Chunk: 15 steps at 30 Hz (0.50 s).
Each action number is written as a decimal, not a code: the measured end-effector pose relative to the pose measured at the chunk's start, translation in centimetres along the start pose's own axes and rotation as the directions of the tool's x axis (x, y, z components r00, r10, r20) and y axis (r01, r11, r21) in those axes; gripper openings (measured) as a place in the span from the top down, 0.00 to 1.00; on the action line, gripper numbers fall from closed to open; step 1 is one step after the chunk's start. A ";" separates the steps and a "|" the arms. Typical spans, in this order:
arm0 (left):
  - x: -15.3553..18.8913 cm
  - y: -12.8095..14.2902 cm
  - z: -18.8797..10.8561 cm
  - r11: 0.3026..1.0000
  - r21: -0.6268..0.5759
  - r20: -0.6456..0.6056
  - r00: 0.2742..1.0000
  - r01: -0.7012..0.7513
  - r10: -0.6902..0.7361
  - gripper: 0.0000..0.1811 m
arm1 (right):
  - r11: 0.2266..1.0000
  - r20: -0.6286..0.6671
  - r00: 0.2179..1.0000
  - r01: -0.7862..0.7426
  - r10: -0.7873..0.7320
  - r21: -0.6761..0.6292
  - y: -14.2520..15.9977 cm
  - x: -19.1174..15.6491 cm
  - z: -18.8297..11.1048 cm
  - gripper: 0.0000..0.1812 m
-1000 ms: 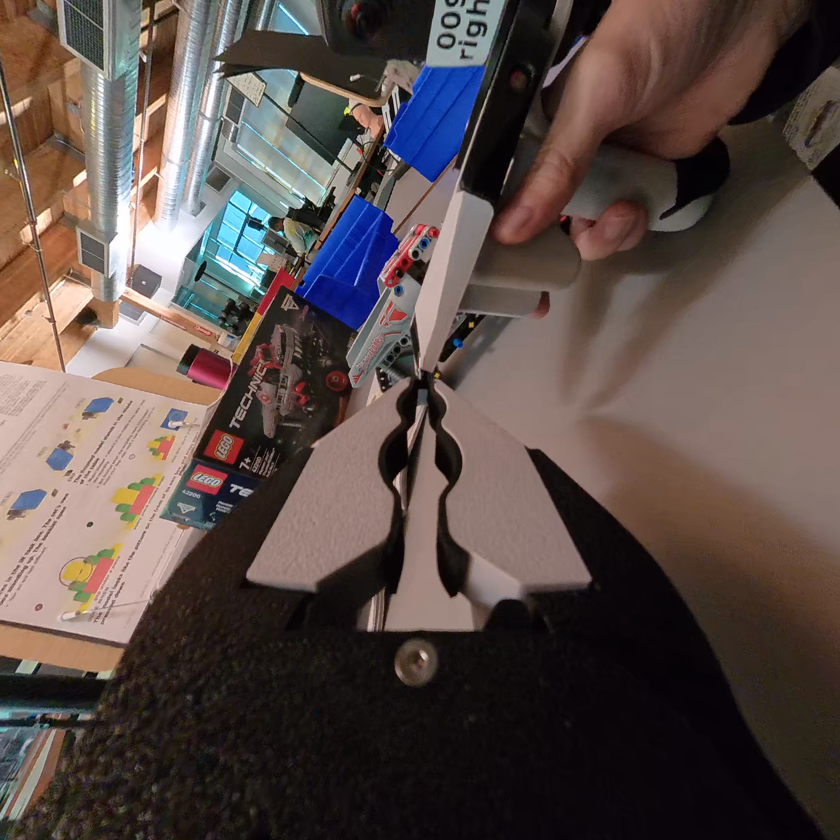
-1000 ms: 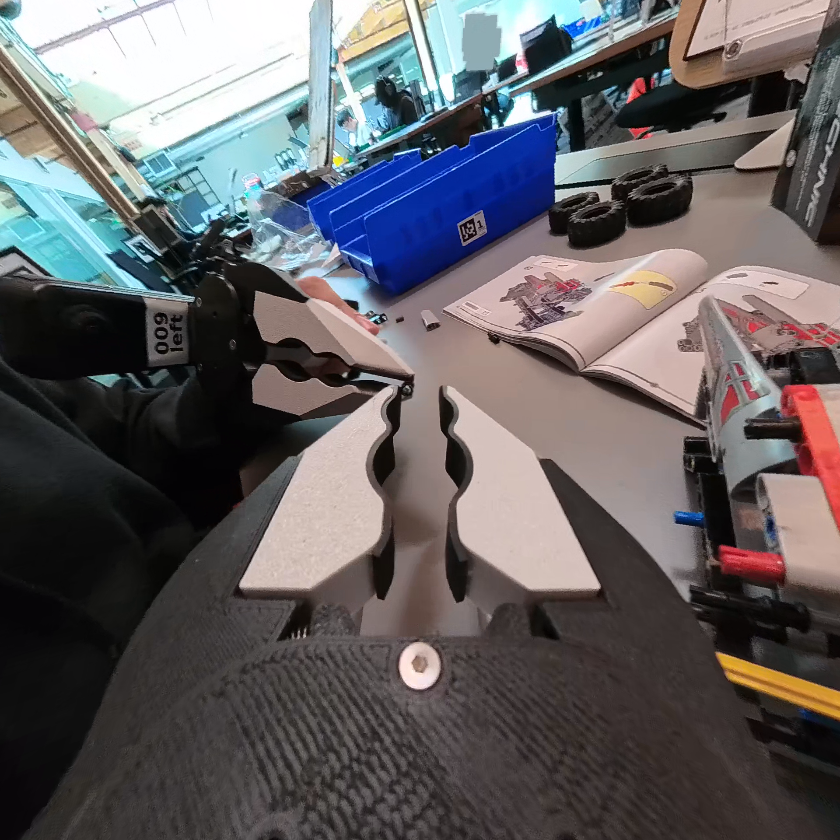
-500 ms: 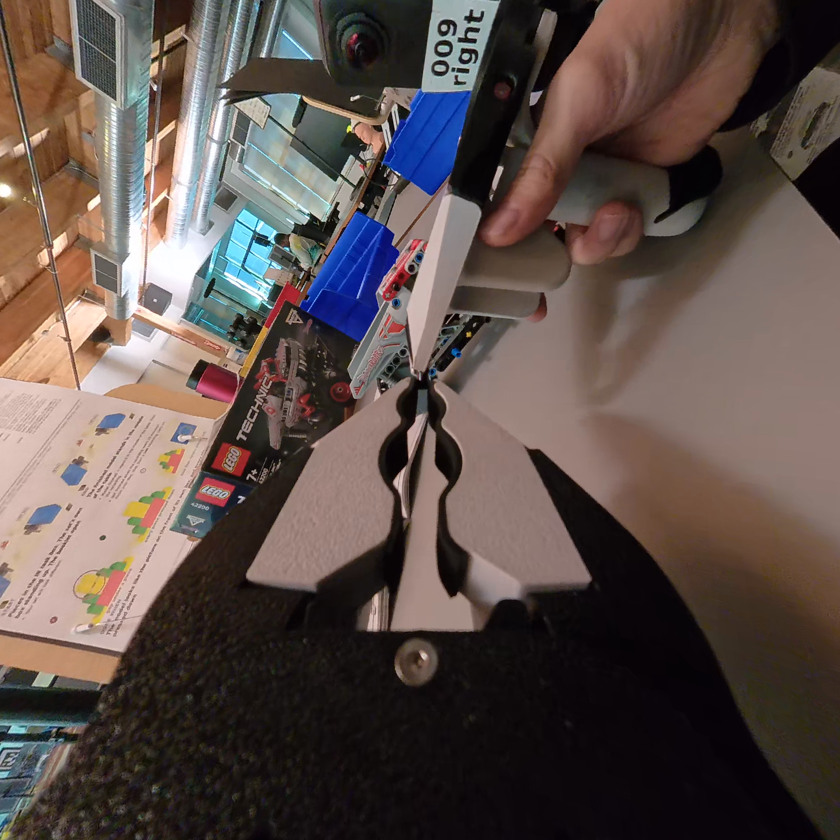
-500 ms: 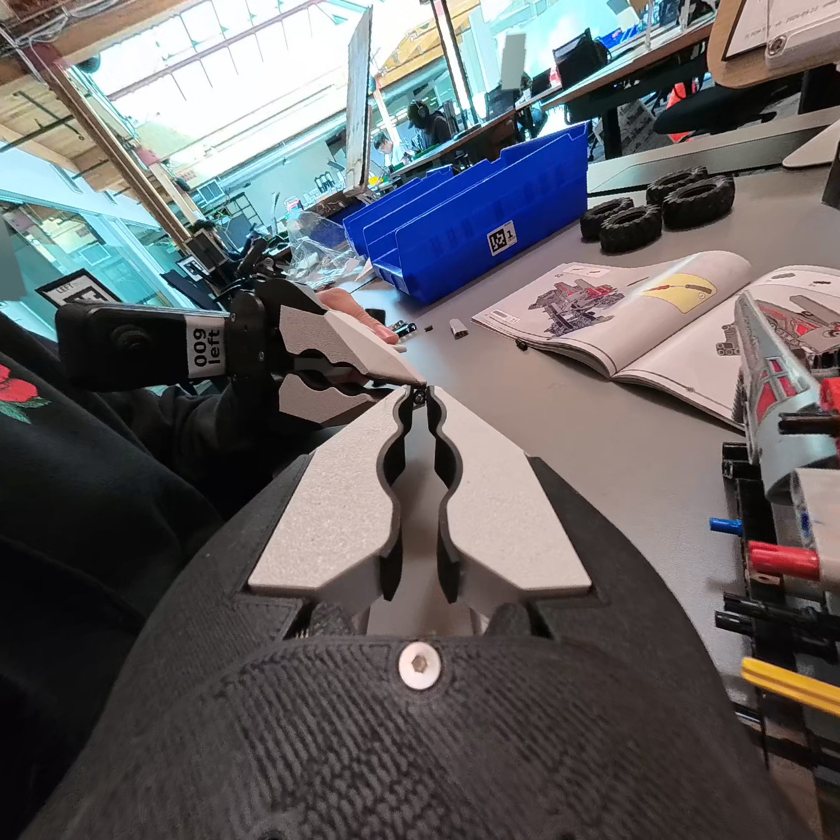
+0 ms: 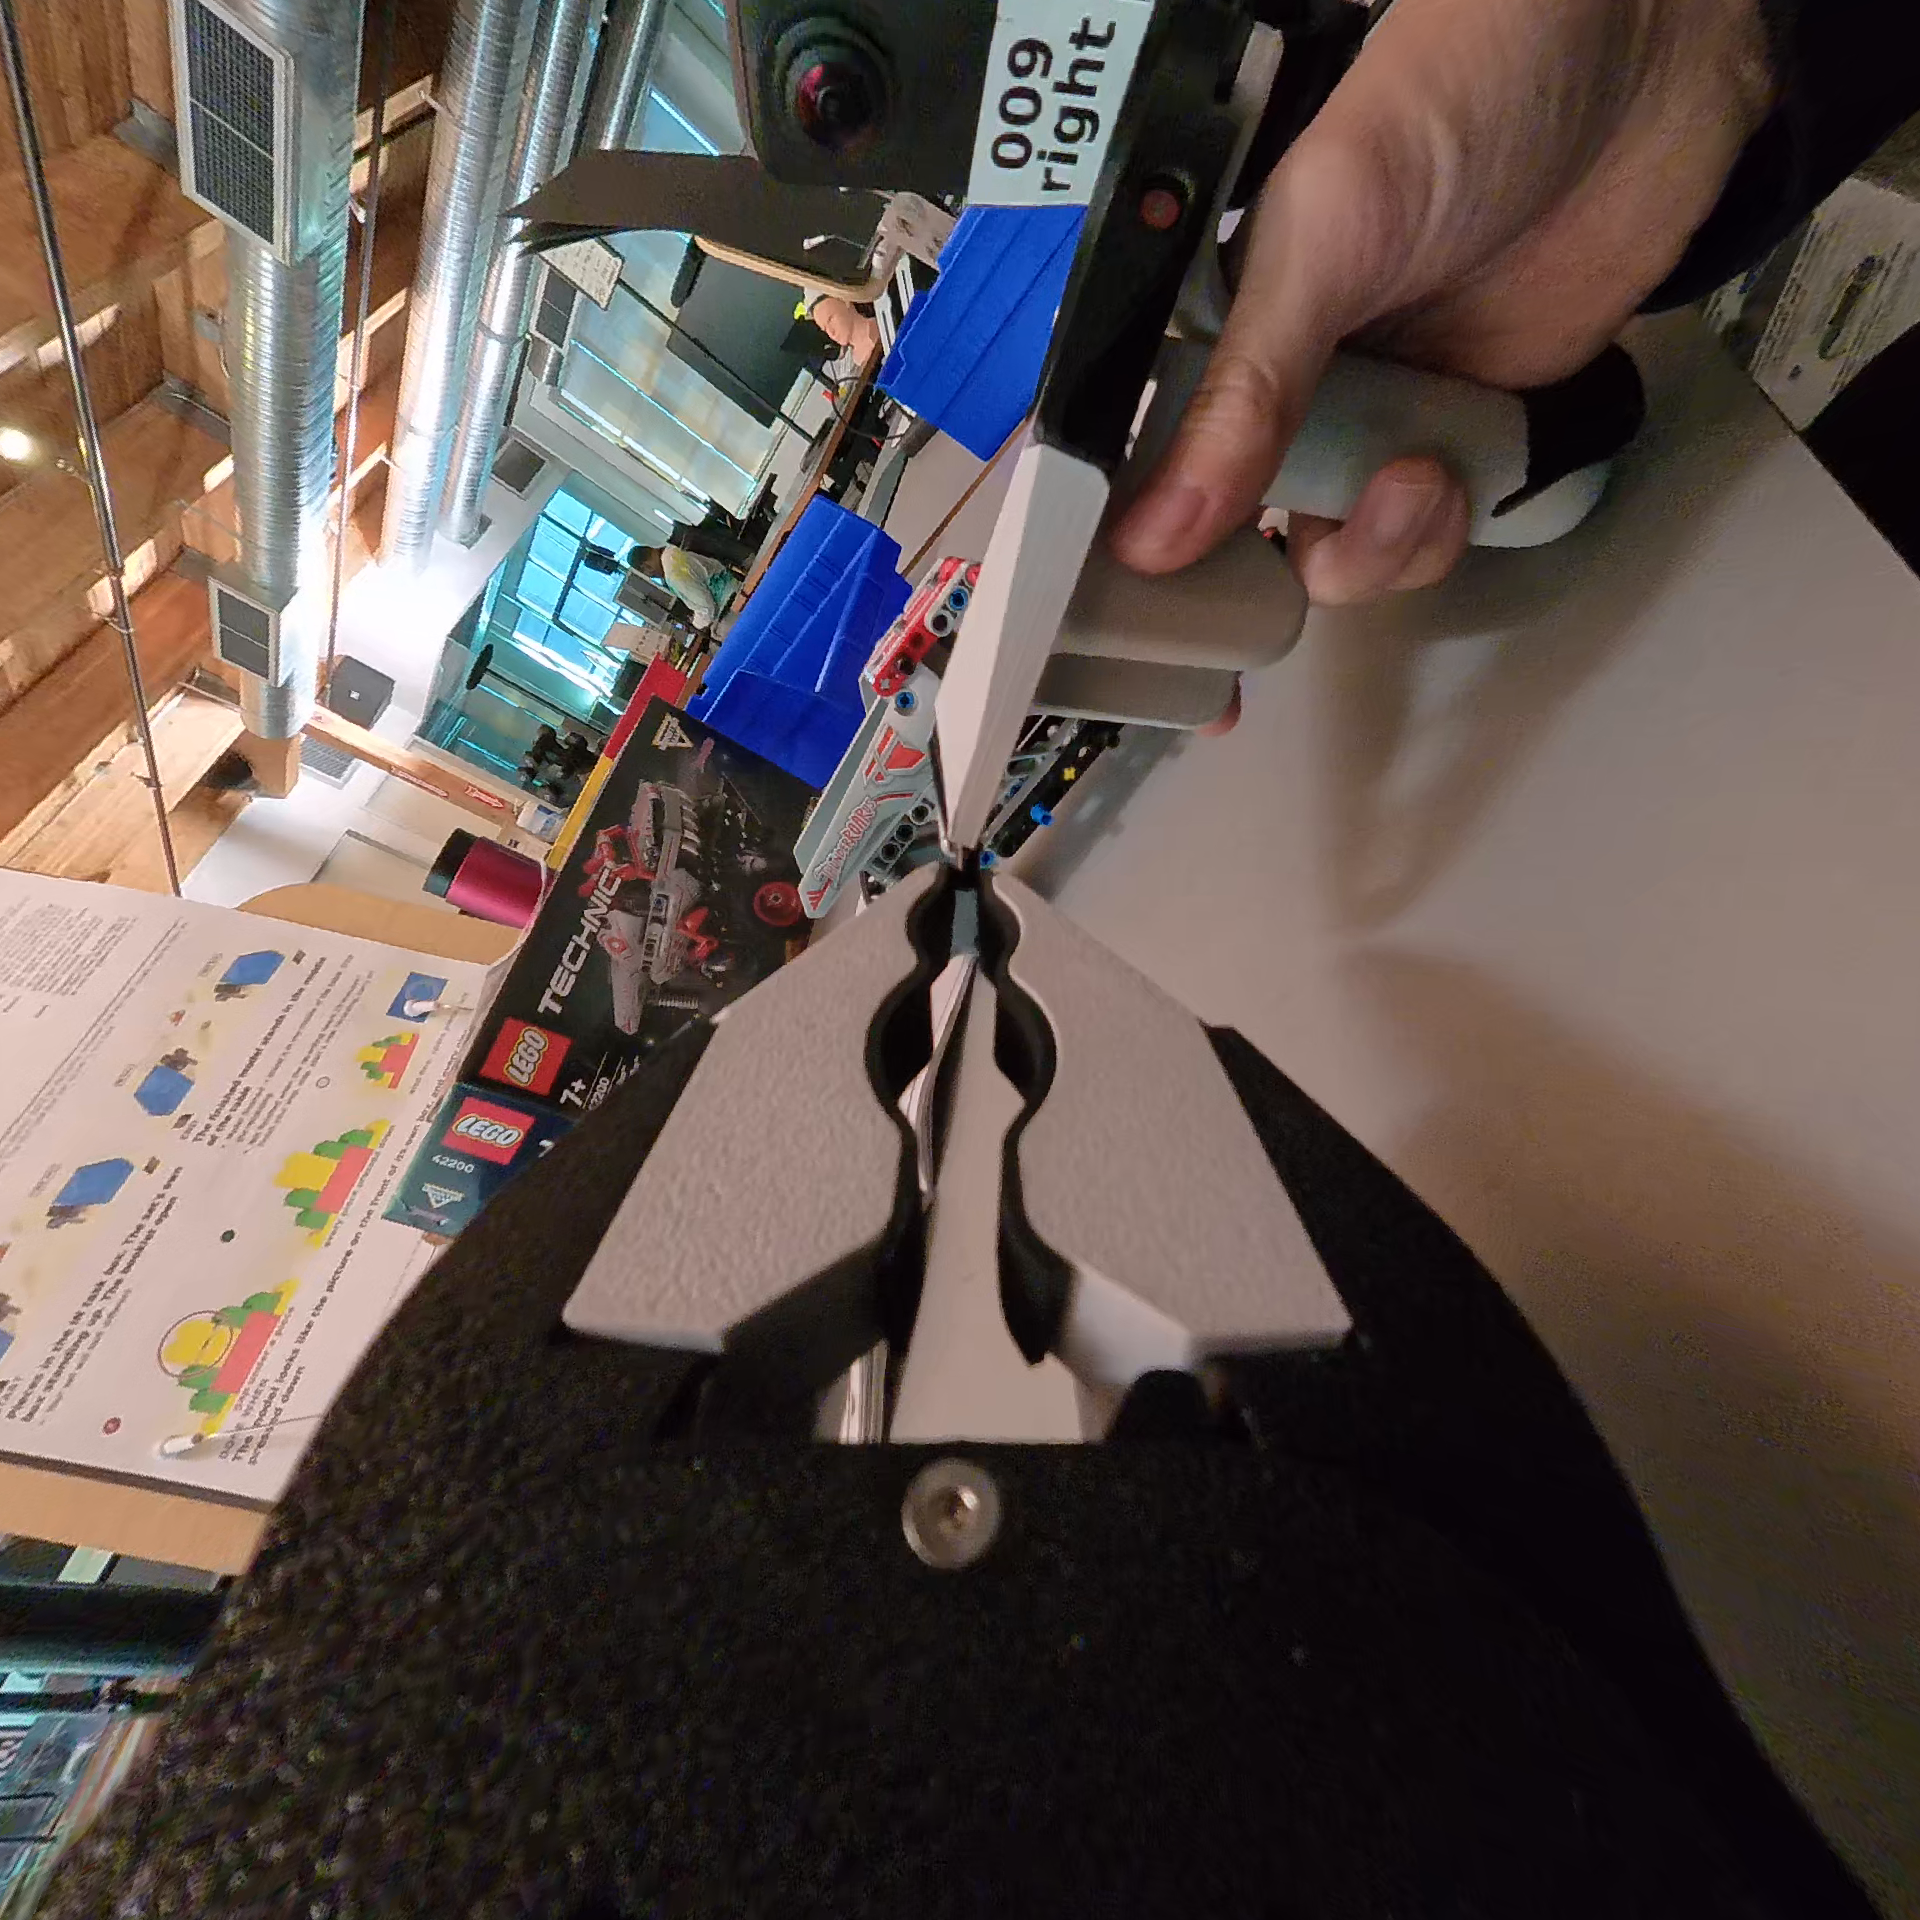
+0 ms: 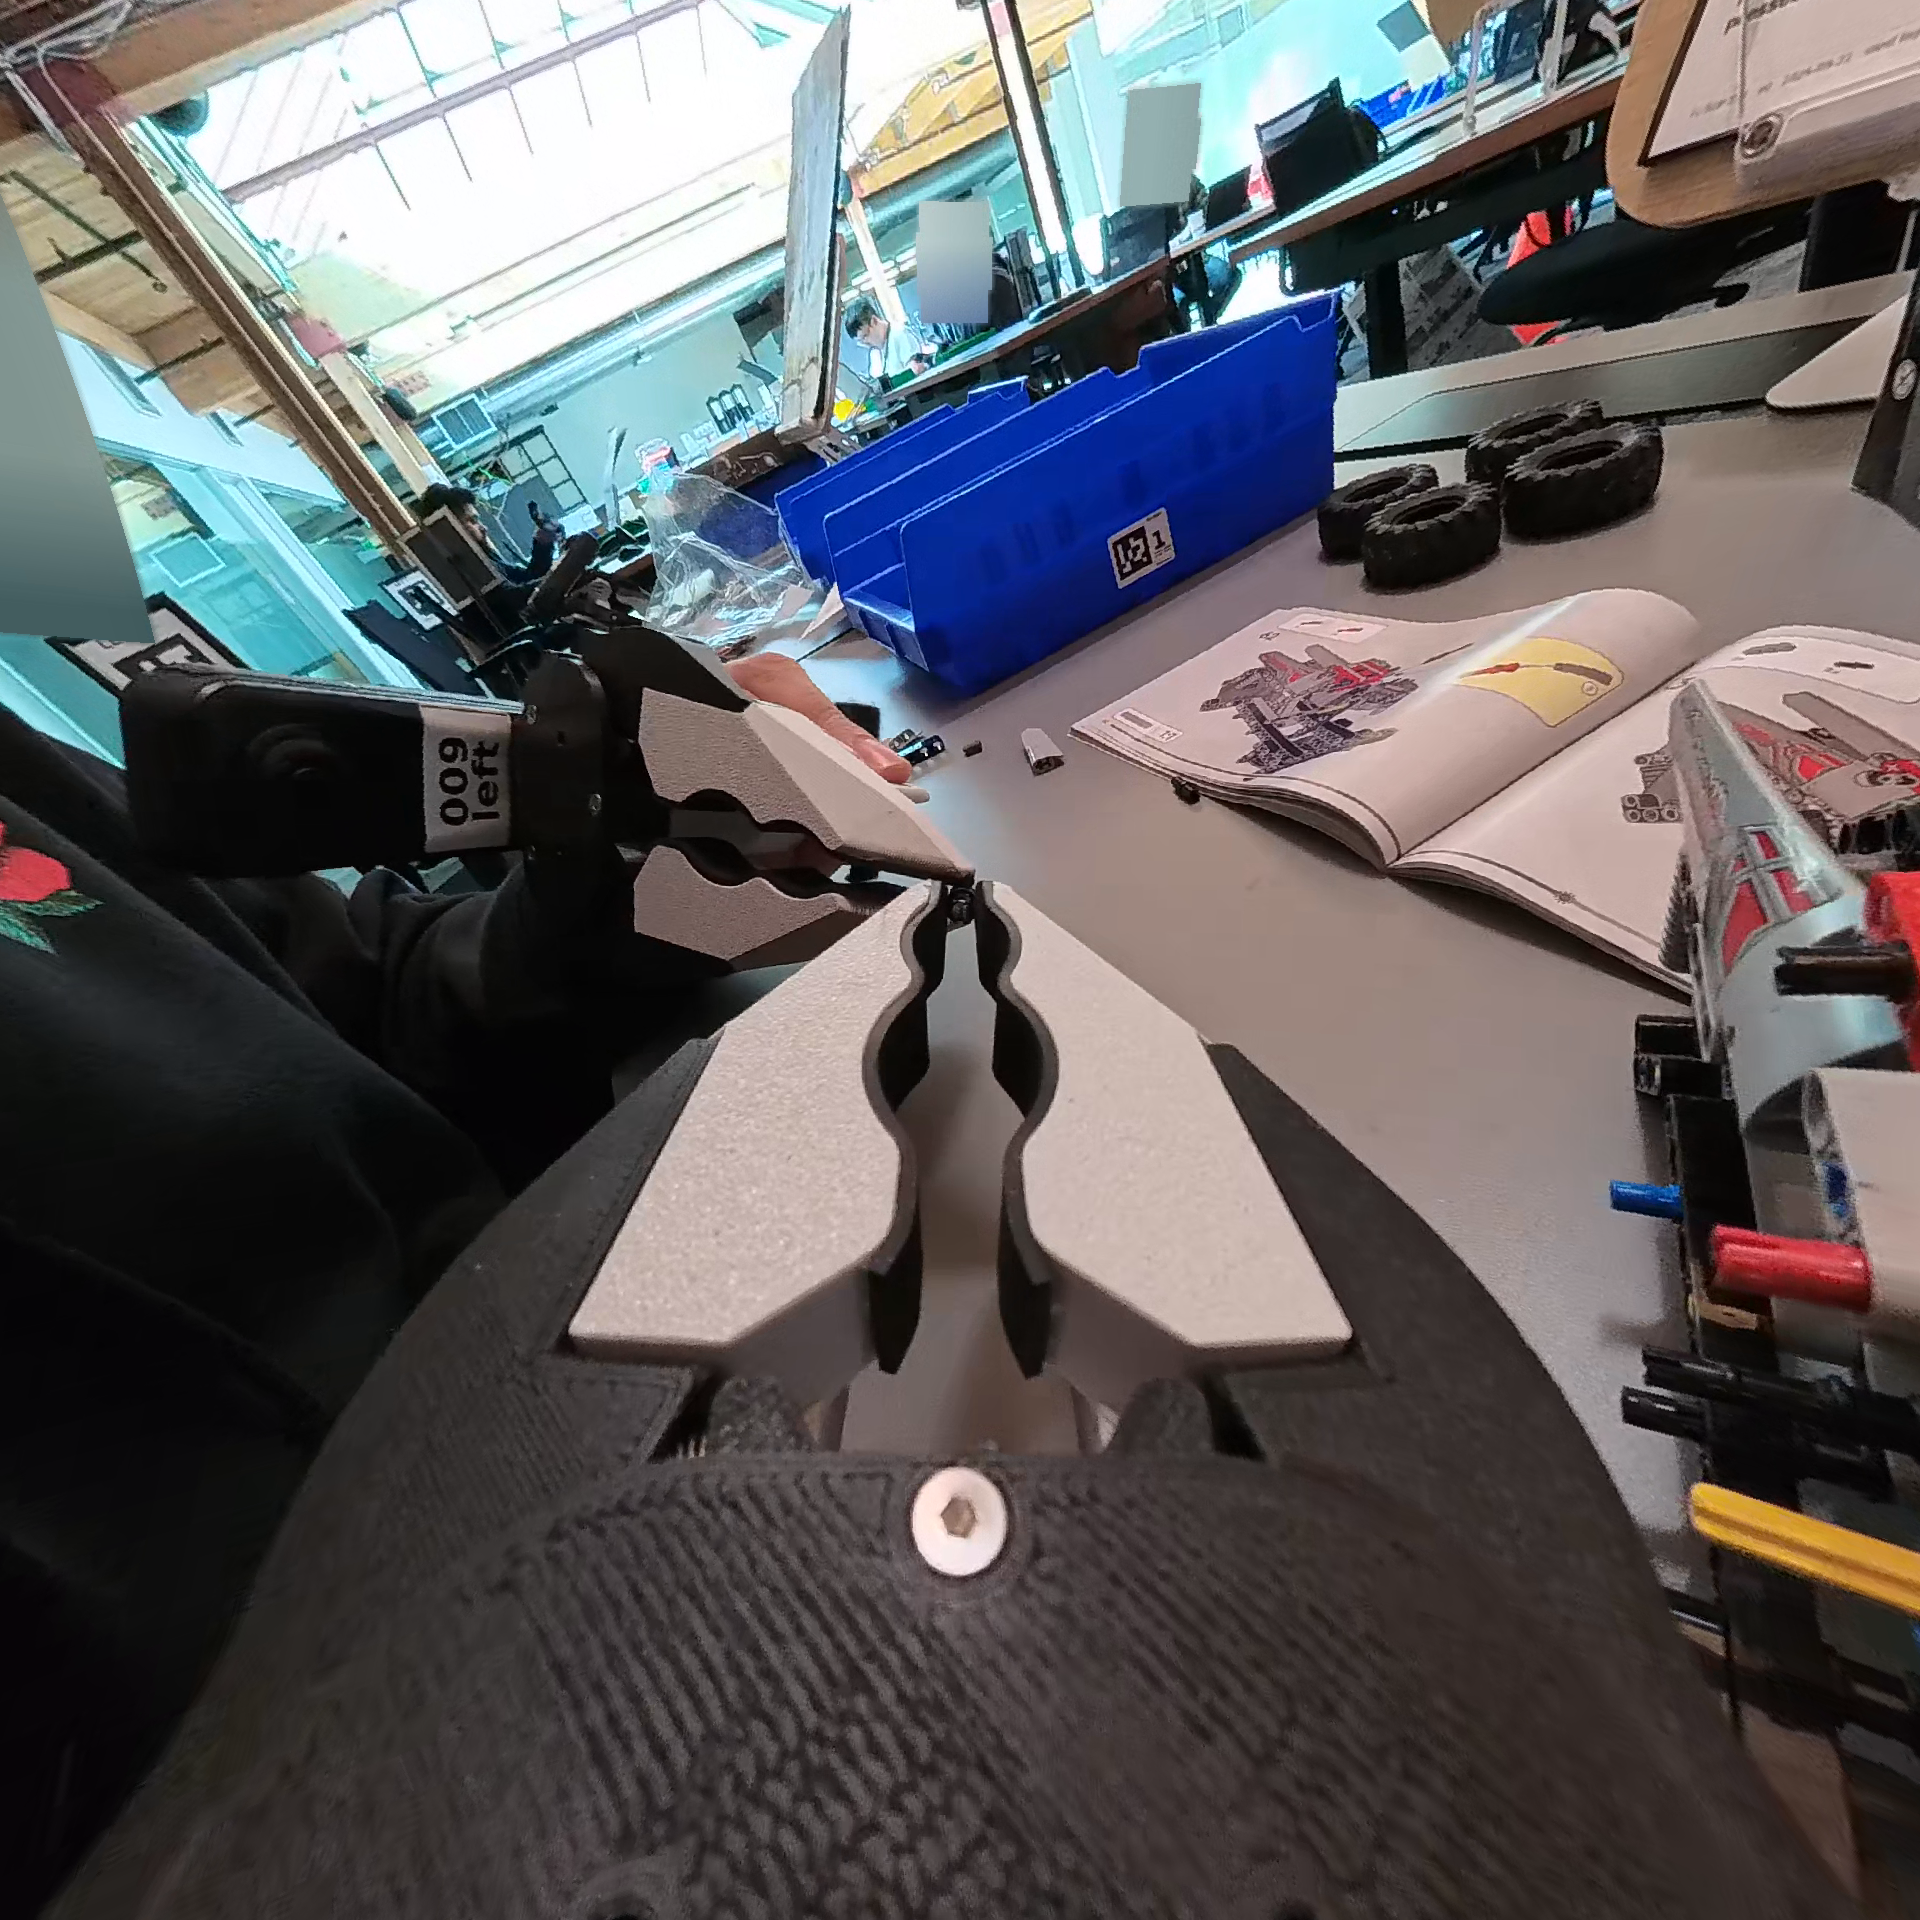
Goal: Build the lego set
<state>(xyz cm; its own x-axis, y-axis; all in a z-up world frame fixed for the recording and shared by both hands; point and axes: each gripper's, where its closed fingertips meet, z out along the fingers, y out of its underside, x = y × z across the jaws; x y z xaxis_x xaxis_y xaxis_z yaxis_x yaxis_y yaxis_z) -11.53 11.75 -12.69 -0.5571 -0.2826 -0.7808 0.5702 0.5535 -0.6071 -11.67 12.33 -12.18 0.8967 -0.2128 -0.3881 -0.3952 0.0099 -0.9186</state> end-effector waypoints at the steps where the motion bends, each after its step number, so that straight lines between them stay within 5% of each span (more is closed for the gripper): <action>1: 0.0 -0.1 0.0 1.000 0.005 -0.002 1.000 0.004 -0.004 0.99 | 1.000 0.005 1.000 -0.001 0.001 0.001 0.0 0.0 0.0 0.98; 15: 0.0 -0.8 -0.4 0.988 0.103 -0.039 0.993 0.119 -0.116 0.99 | 0.997 0.096 0.993 -0.069 0.067 0.021 -0.3 -0.7 -0.4 0.98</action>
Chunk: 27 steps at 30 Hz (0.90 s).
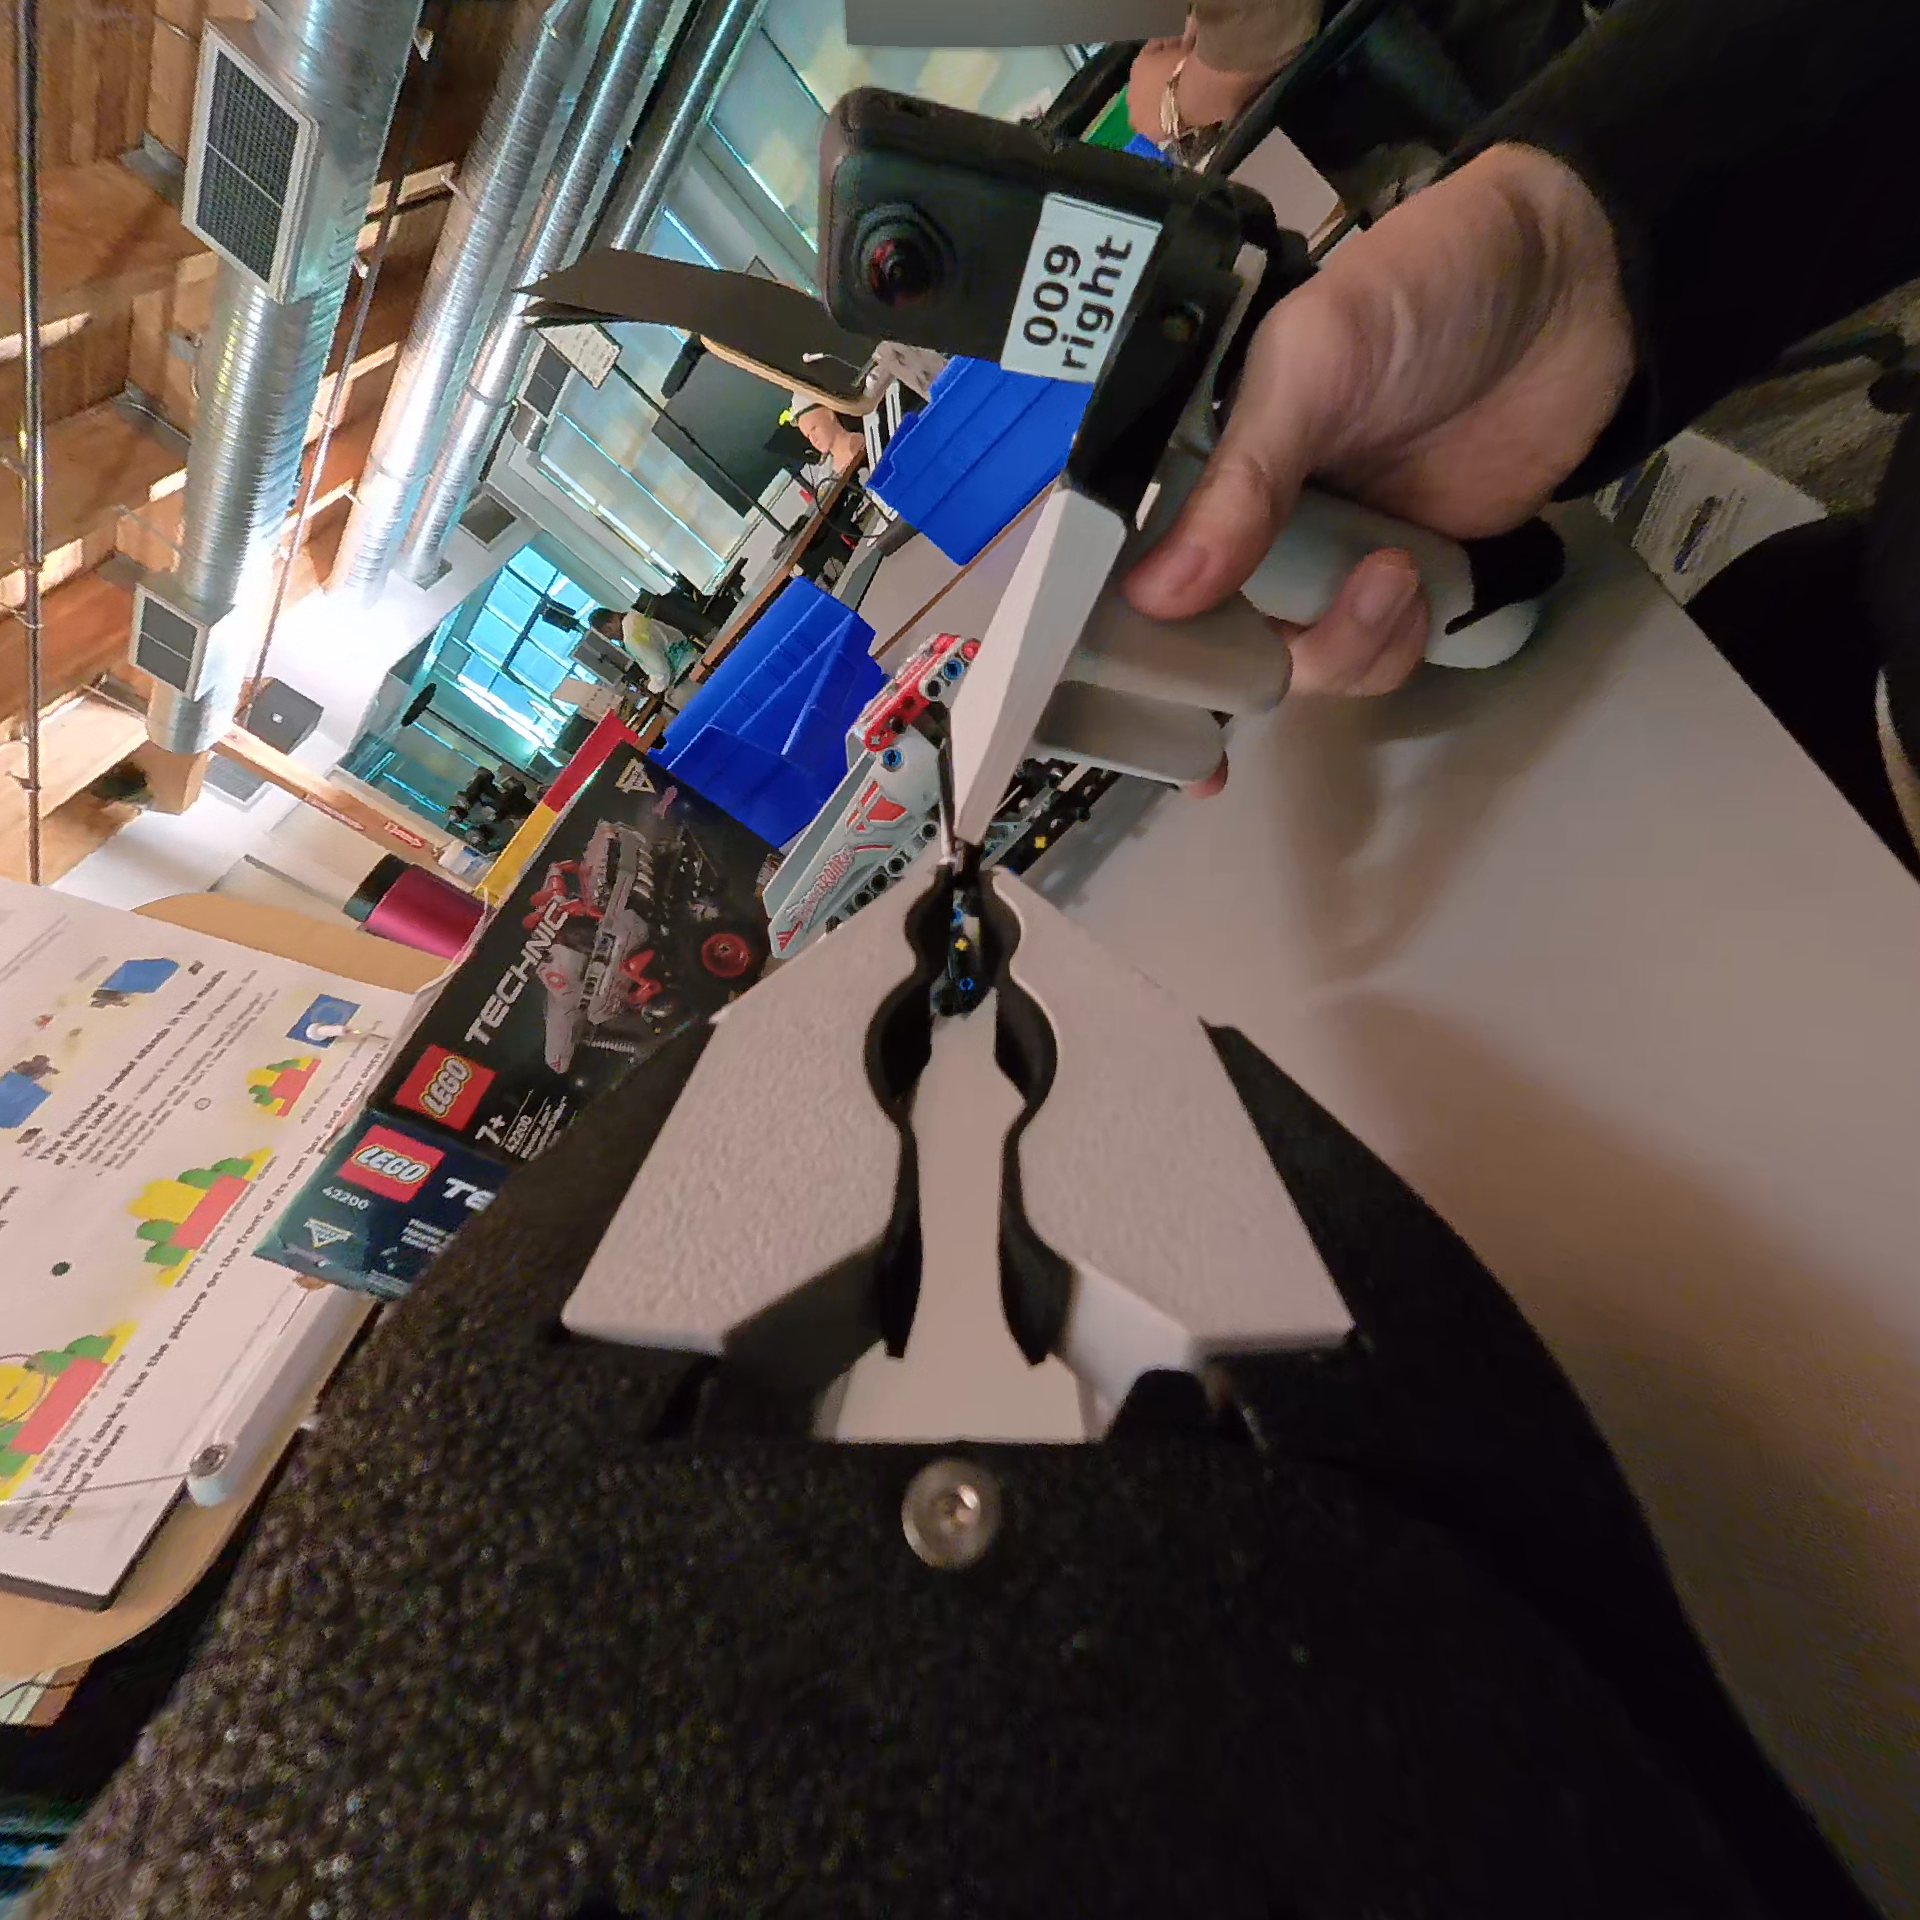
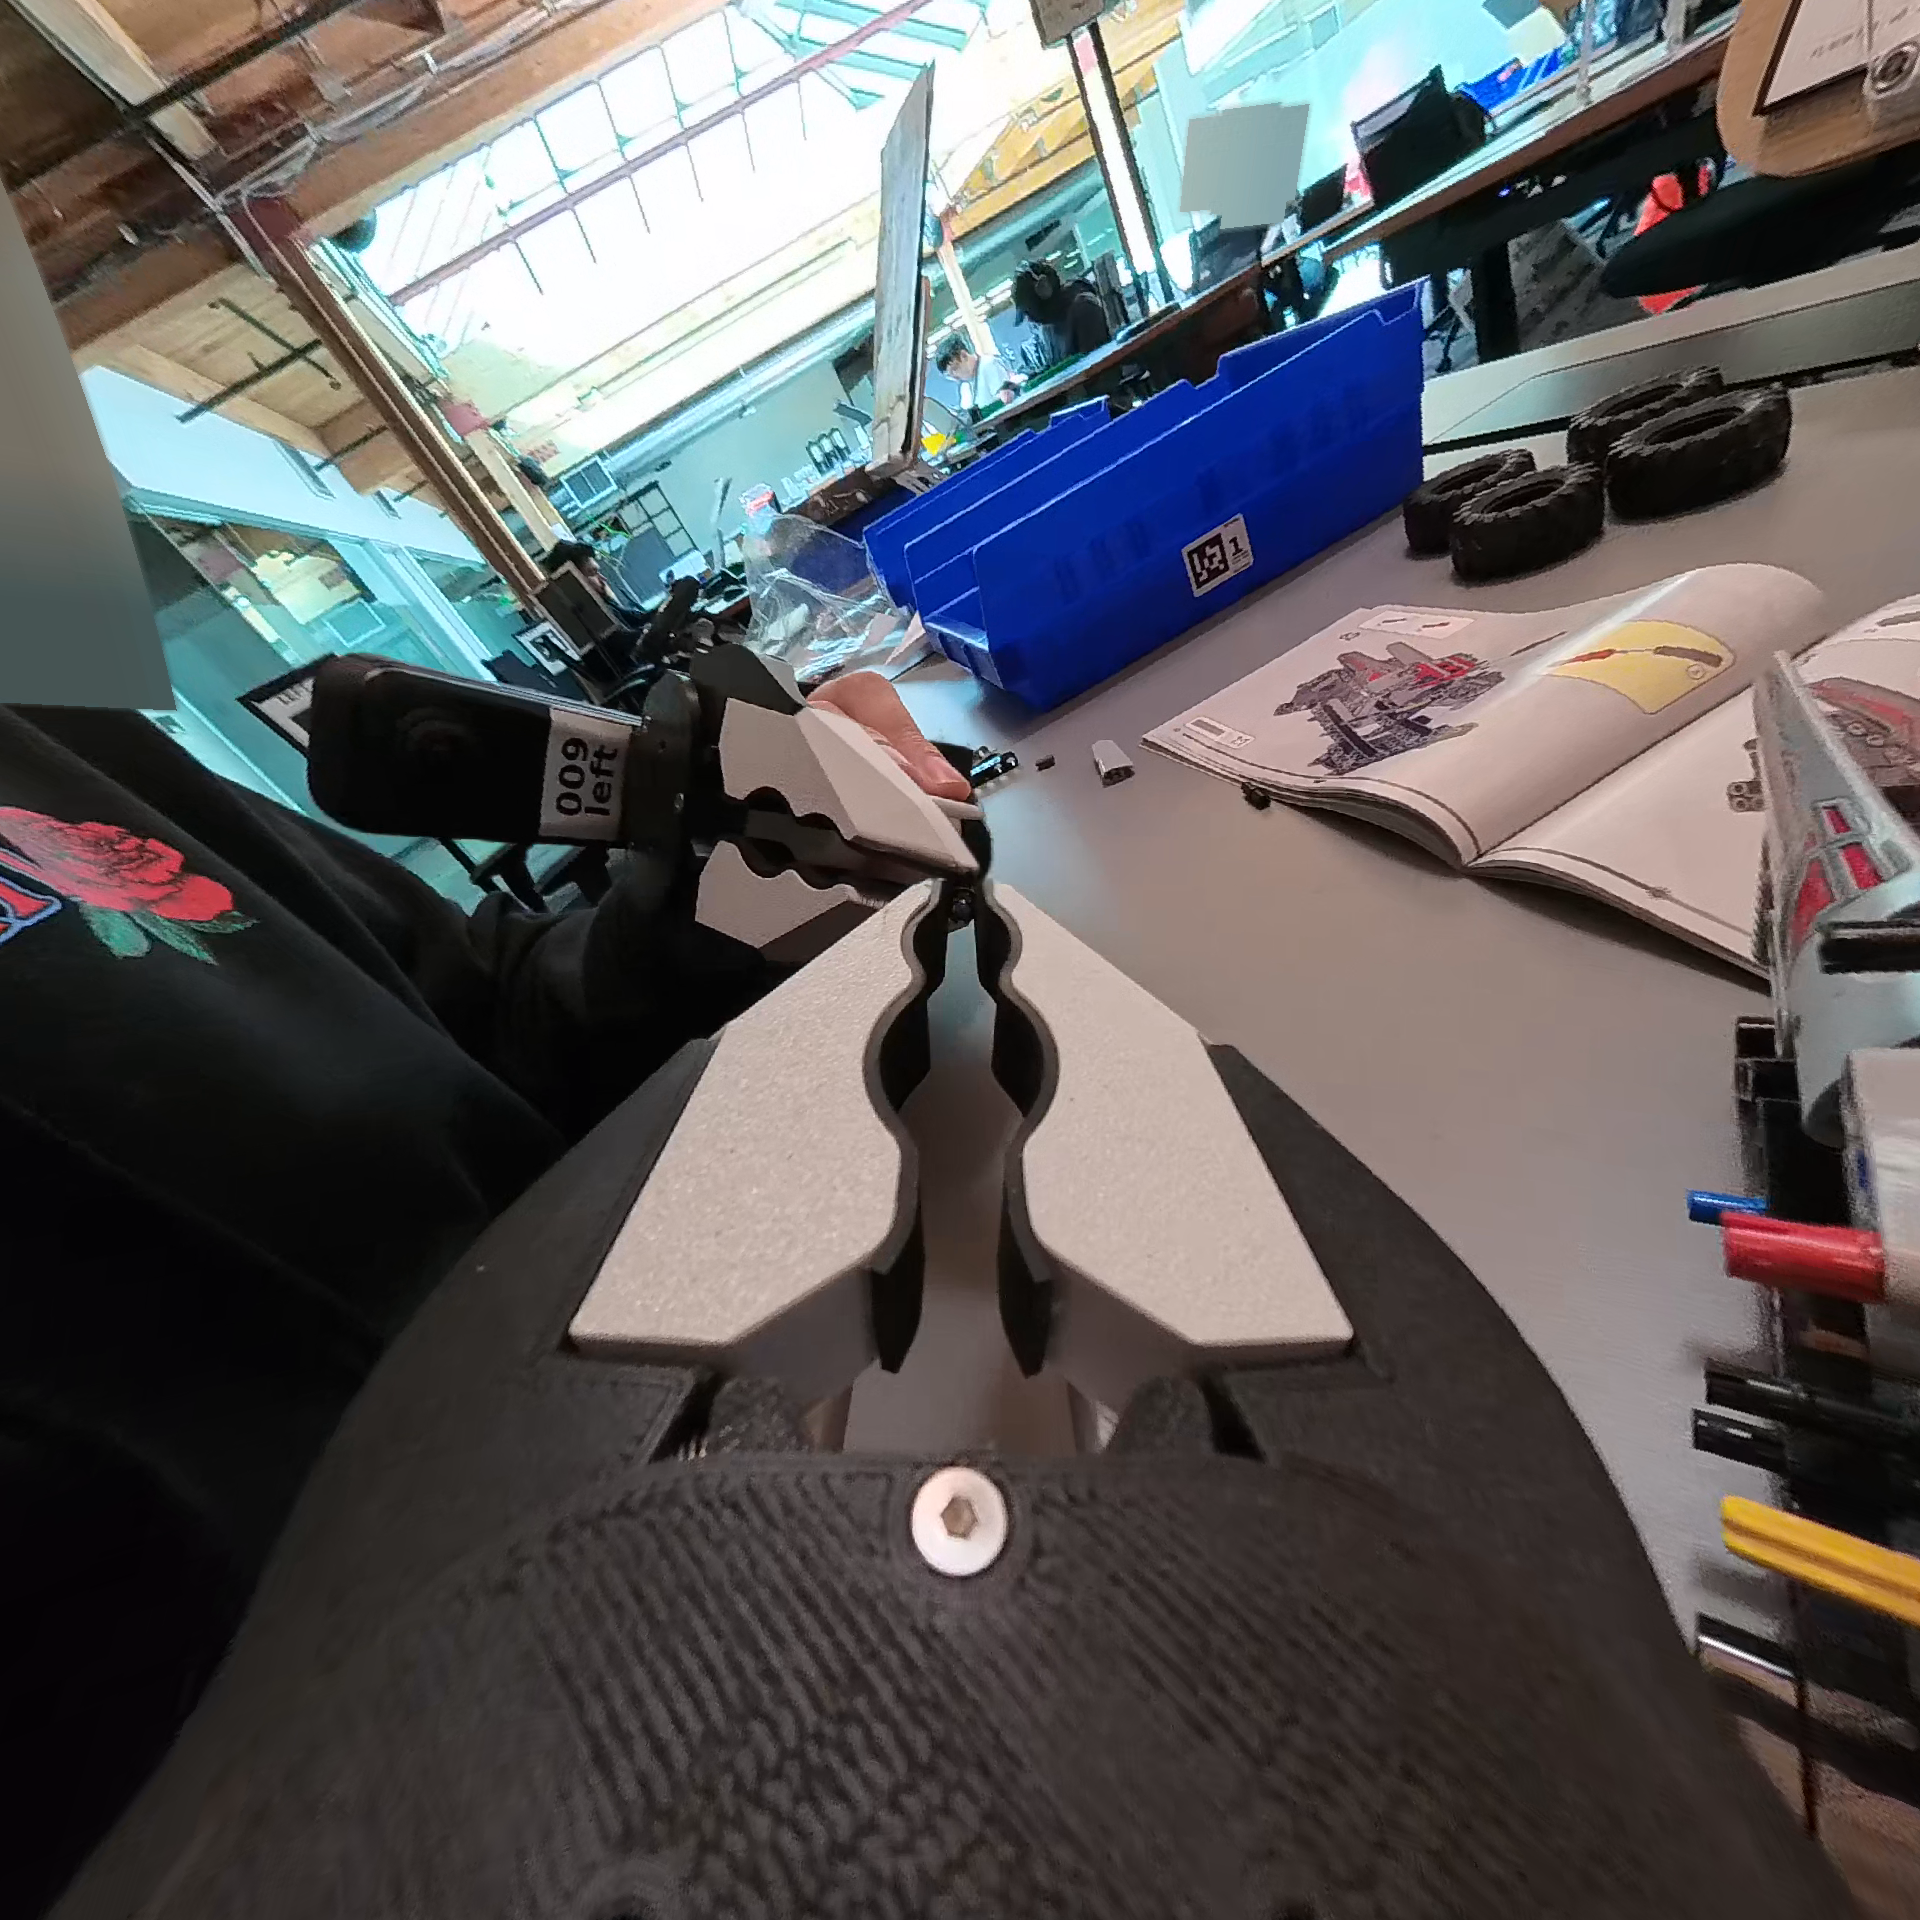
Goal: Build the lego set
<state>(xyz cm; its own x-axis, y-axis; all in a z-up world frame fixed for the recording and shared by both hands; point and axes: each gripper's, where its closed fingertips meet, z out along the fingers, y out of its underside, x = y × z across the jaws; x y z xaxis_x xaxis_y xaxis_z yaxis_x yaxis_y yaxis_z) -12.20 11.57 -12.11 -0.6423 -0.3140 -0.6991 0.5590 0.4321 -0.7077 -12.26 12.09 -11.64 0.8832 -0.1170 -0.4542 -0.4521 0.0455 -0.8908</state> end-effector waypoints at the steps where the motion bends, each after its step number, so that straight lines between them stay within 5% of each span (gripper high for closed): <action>1: 0.0 0.0 0.0 1.000 0.004 -0.003 1.000 0.009 -0.009 0.99 | 1.000 0.006 1.000 -0.005 0.005 0.002 0.0 0.0 0.0 0.98; 20: 0.6 -0.8 -0.4 0.987 0.068 -0.102 0.985 0.144 -0.136 0.99 | 0.989 0.137 0.980 -0.146 0.143 0.015 0.0 -1.1 0.0 0.98; 27: 0.9 -0.8 -0.4 0.979 0.067 -0.138 0.973 0.195 -0.184 0.99 | 0.999 0.085 0.996 -0.034 0.037 -0.035 0.4 -1.0 -0.2 0.98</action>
<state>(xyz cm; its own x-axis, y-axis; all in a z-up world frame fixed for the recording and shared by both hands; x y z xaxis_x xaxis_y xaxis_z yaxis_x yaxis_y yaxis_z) -13.43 11.24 -12.12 -0.8005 -0.2682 -0.5359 0.4572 0.3048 -0.8355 -13.35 12.01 -11.51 0.8733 -0.0305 -0.4862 -0.4860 0.0145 -0.8738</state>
